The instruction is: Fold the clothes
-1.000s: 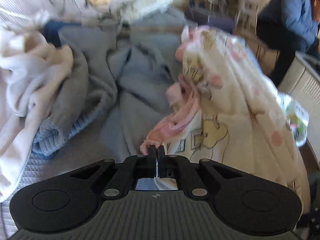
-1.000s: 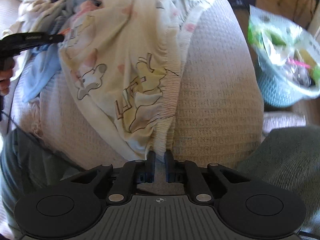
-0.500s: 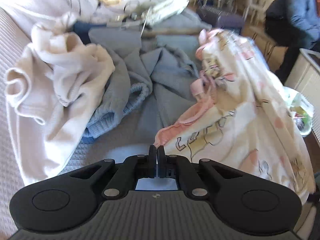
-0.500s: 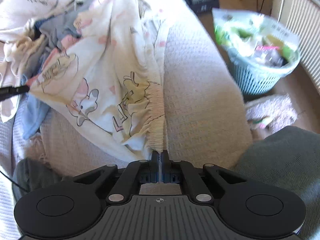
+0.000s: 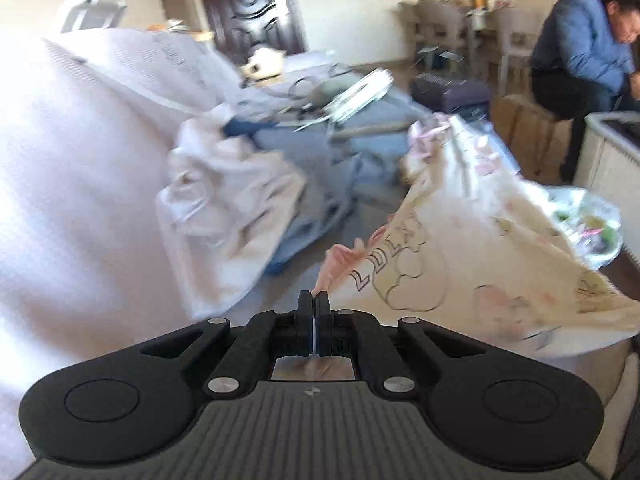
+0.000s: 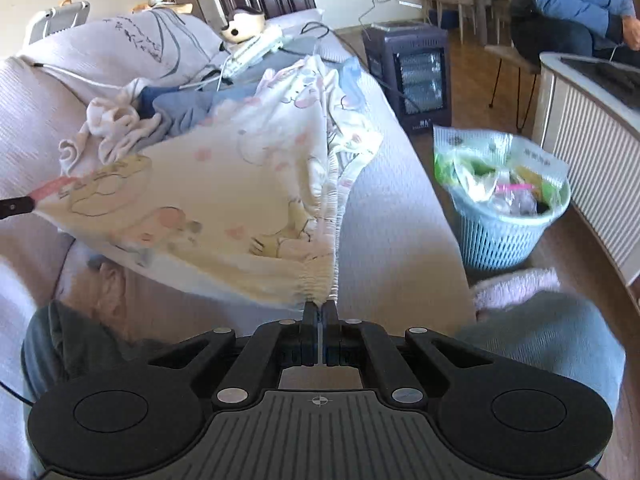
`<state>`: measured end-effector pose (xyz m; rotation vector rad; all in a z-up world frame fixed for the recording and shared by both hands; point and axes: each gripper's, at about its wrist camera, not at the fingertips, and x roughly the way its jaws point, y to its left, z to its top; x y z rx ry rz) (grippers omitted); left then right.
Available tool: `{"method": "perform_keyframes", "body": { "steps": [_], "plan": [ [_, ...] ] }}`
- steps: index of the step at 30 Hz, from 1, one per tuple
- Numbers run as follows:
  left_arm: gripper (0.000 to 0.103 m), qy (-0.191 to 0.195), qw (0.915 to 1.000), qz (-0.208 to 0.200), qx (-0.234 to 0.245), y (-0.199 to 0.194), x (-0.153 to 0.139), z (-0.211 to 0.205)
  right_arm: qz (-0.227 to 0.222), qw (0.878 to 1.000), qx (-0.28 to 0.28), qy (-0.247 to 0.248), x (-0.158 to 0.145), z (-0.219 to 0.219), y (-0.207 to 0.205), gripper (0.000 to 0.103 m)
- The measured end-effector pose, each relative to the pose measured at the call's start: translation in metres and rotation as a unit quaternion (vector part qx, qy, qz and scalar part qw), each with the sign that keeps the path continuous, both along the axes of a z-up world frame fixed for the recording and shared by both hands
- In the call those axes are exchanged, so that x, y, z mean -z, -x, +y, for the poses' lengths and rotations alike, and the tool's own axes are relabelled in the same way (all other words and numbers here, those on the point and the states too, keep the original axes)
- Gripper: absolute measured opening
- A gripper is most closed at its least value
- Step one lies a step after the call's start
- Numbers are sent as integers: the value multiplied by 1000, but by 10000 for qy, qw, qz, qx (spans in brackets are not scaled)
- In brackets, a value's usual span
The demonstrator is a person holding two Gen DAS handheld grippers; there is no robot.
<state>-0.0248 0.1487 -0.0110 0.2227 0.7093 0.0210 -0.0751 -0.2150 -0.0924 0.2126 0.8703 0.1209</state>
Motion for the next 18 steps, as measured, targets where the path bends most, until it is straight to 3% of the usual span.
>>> {"method": "perform_keyframes", "body": {
  "steps": [3,7,11,15,18],
  "plan": [
    [1,-54,9989,307,-347,18,11,10,239,9996,-31,-122,10,-3,15,2],
    [1,-622,9947,489,-659,23,37,11,598,9981,-10,-122,30,-4,26,1],
    [2,-441,9947,610,-706,13,44,10,614,9979,27,-192,38,-9,24,1],
    [6,-528,9934,454,-909,10,37,13,459,9988,63,-187,30,-10,21,3],
    [21,-268,9918,375,-1192,15,26,25,402,9990,23,-182,23,-11,19,8]
  ]
}}
